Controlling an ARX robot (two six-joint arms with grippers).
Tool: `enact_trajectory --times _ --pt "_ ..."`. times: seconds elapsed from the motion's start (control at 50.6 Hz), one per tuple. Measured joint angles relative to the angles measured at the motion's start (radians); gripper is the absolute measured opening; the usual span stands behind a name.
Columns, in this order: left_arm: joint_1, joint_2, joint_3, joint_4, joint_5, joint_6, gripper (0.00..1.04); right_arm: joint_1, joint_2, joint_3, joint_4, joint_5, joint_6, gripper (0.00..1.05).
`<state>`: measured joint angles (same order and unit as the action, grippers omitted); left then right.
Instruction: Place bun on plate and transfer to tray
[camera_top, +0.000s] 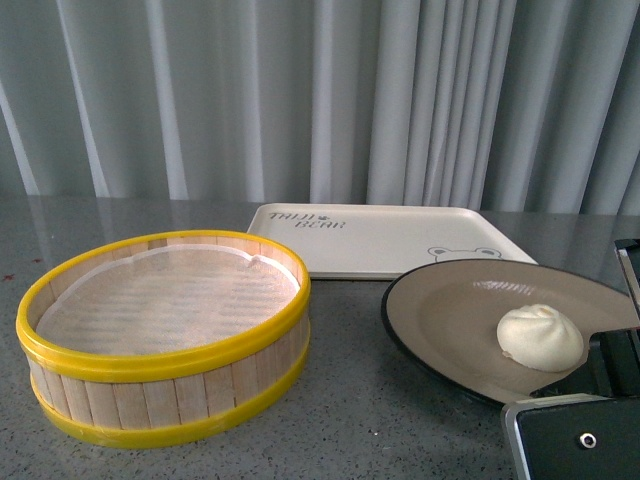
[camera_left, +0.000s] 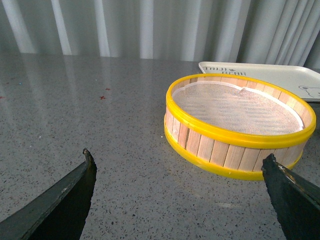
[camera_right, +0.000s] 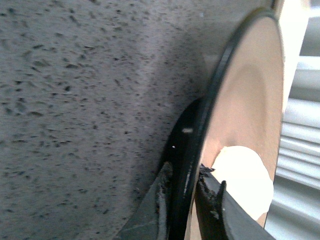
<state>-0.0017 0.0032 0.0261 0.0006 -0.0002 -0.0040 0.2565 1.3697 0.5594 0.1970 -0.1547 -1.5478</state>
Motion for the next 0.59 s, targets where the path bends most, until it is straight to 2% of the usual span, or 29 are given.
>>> enact_trajectory --times 0.099,0.296,0.455,0.593 --pt "0.000 0.000 0.000 0.000 0.000 0.000 0.98 0.006 -0.028 -0.003 0.025 0.000 -0.013 0.03" --pt "0.000 0.000 0.000 0.000 0.000 0.000 0.98 0.019 -0.045 -0.031 0.098 0.030 -0.097 0.03" --pt "0.000 0.000 0.000 0.000 0.000 0.000 0.98 0.032 -0.093 -0.015 0.143 0.084 -0.095 0.03" --pt "0.000 0.000 0.000 0.000 0.000 0.000 0.98 0.001 -0.115 0.060 0.186 0.055 -0.051 0.03"
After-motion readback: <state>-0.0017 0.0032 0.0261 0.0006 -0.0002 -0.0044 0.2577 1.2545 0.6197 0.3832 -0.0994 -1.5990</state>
